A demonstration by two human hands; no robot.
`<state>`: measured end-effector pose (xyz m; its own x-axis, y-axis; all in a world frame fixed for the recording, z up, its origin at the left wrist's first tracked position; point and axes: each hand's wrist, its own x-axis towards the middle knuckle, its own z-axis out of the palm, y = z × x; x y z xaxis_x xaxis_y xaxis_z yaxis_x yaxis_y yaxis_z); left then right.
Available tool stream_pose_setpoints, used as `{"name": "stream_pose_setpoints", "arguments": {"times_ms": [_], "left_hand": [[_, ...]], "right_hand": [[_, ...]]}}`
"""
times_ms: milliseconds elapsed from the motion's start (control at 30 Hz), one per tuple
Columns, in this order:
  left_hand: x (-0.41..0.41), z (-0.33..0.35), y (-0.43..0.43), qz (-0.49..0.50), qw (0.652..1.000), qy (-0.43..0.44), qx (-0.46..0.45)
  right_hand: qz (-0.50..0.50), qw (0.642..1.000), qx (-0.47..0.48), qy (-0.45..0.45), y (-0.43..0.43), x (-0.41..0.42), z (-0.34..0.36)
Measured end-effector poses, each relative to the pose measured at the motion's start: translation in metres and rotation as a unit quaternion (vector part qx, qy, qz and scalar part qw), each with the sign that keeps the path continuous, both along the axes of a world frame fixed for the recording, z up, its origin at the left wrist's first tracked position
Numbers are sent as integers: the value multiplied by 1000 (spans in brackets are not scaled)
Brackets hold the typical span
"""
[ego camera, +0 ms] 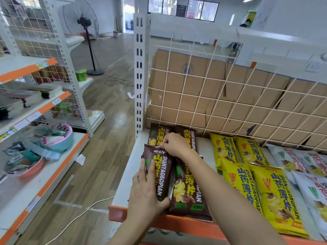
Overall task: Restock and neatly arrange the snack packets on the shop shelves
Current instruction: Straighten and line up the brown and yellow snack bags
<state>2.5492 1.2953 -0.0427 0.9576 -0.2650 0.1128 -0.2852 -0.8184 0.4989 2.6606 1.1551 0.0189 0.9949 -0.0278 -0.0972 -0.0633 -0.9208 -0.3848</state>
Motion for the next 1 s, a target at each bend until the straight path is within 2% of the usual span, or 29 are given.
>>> {"name": "stream_pose_setpoints", "arguments": {"times_ms": [300,800,1000], "left_hand": [[-12,9,-2,60,994,33,85],[-30,12,0,73,981,33,176],[-32,14,-3,88,980,46,172]], "right_hand": [[4,1000,-1,13,1,3,-4],[108,993,51,21,19,6,-1],[61,998,-3,-24,23,2,-7]]}}
